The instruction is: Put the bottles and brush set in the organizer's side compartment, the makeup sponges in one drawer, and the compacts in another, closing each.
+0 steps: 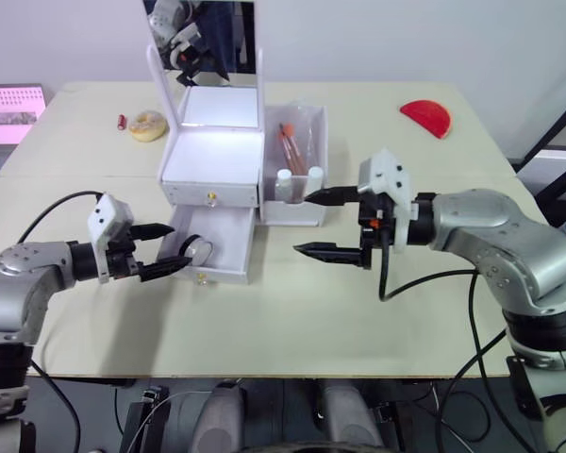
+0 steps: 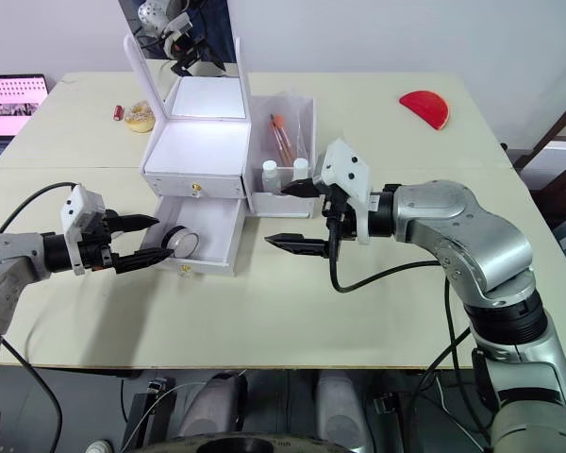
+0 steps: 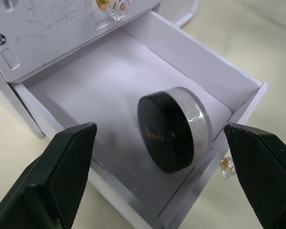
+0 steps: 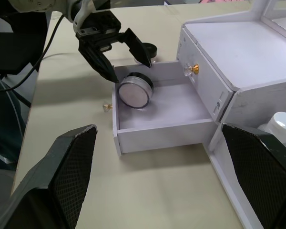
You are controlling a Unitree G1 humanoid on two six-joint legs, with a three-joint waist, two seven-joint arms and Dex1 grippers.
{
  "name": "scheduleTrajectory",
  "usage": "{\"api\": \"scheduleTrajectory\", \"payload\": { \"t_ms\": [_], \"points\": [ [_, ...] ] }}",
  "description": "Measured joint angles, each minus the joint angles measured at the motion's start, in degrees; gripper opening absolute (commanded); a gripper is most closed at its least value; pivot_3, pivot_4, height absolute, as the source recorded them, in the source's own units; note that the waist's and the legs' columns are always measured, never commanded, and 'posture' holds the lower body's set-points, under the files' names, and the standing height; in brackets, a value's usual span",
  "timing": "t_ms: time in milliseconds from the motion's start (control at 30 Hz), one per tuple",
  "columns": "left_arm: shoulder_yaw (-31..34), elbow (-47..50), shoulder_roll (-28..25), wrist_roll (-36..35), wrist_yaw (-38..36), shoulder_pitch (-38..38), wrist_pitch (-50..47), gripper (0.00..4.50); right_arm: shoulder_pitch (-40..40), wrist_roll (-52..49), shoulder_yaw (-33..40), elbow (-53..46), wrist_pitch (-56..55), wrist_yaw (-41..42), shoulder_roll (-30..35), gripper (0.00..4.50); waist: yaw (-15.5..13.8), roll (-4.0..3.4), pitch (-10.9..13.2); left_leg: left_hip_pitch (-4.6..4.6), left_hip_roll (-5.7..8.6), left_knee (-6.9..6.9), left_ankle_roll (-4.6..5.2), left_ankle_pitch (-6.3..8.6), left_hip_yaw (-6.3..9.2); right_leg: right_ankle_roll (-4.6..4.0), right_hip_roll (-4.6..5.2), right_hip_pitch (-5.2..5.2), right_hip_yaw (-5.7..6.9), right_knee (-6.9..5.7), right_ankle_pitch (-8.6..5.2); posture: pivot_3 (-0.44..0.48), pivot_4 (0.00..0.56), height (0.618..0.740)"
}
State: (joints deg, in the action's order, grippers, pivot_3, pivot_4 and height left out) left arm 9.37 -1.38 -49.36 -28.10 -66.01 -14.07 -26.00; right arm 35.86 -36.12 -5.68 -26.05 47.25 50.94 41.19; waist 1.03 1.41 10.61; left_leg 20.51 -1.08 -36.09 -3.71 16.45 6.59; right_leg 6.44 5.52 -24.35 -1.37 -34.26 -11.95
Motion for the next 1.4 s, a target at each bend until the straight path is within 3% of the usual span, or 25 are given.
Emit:
{"api": "scheduleTrajectory", "payload": {
  "t_ms": [933,1400],
  "points": [
    [0.55,1.44,-1.74,-2.35,-2.55,-3.03,-3.96,4.47,0.00,0.06,-0.05,0.01,-0.05,-0.36,-0.16,4.50,0.03,0.00,0.00,0.00,0.00,0.00,0.00,0.00,0.00,0.00,0.00,0.00,0.00,0.00,0.00,0.000,0.150,0.739],
    [-0.16,-2.98,-2.92,0.80,-4.86,-6.42,-1.95,4.47,0.00,-0.04,-0.05,0.00,-0.04,-1.28,-0.35,4.50,0.03,0.00,0.00,0.01,0.00,0.00,0.00,0.00,0.00,0.02,0.00,0.00,0.00,0.00,0.00,0.000,0.150,0.739]
  ]
}}
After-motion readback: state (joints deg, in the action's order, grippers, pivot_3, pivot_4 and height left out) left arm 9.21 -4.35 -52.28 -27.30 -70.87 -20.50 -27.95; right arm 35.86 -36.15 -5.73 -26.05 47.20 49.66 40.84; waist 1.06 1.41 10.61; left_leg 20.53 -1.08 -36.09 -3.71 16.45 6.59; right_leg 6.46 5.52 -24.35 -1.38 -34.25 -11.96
